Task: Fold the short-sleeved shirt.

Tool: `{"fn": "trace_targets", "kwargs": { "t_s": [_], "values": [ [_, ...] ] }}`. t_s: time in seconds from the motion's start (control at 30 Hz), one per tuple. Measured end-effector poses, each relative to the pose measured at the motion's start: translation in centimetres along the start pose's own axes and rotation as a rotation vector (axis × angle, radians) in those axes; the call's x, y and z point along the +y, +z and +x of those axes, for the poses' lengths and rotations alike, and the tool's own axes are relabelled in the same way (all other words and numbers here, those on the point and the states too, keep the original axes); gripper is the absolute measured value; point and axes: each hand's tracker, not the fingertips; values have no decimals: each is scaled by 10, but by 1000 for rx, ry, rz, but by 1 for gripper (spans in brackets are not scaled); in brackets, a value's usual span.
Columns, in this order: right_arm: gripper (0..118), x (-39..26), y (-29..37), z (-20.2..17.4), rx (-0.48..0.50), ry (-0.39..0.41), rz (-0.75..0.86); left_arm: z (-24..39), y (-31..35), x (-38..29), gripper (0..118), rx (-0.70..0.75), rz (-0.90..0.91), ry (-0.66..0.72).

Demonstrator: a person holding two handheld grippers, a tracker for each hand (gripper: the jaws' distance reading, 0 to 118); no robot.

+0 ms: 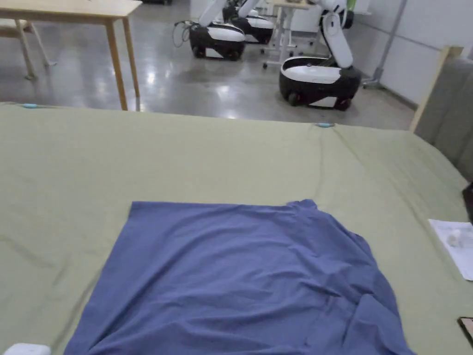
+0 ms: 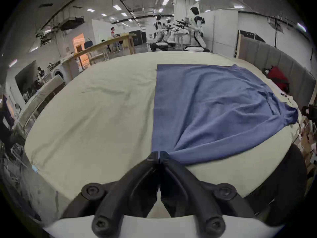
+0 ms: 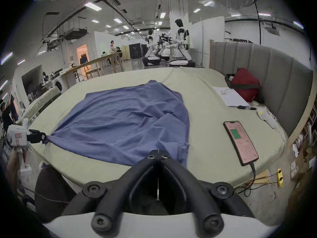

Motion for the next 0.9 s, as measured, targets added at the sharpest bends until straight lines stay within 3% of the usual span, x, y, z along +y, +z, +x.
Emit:
{"fn": "trace_targets", "kwargs": {
  "t_s": [0.03, 0.07, 0.1, 0.13, 0.17, 0.27, 0.33, 0.37, 0.4, 0.43, 0.5, 0.67, 0.9],
  "values": [
    [31, -1, 1, 4, -27, 0, 3, 9, 7, 5, 0, -18, -10, 6],
    [31, -2, 2, 7, -53, 9, -1, 12, 9, 6, 0, -12, 2, 15],
    [84, -4, 0, 11, -64, 23, -10, 13, 9, 6, 0, -20, 8, 22],
    [115, -7, -3, 14, -66, 32, -13, 14, 7, 7, 0, -28, 1, 24],
    [118, -12, -4, 18, -74, 54, 52, 16, 11, 11, 0, -26, -4, 23],
    [118, -16, -31, 21, -88, 63, -60, 20, 10, 12, 0, -23, -12, 19],
    [107, -19, -48, 26, -32, 28, -66, 20, 14, 14, 0, -20, -16, 14],
    [83, -19, -55, 31, 0, -1, -63, 20, 14, 15, 0, -19, -17, 13],
    [34, -19, -64, 36, 20, -35, -69, 20, 14, 15, 0, -18, -18, 14],
    [7, -21, -74, 40, 20, -64, -100, 18, 15, 16, 0, -18, -19, 16],
    [7, -17, -78, 42, 59, -88, -133, 16, 13, 16, 0, -15, -28, 19],
    [7, 4, -50, 50, 68, -129, -19, 16, 32, 40, 0, -14, -10, -20],
    [7, 105, -60, 39, 63, -62, 113, 10, 22, 151, 0, -2, 97, -108]
  ]
}}
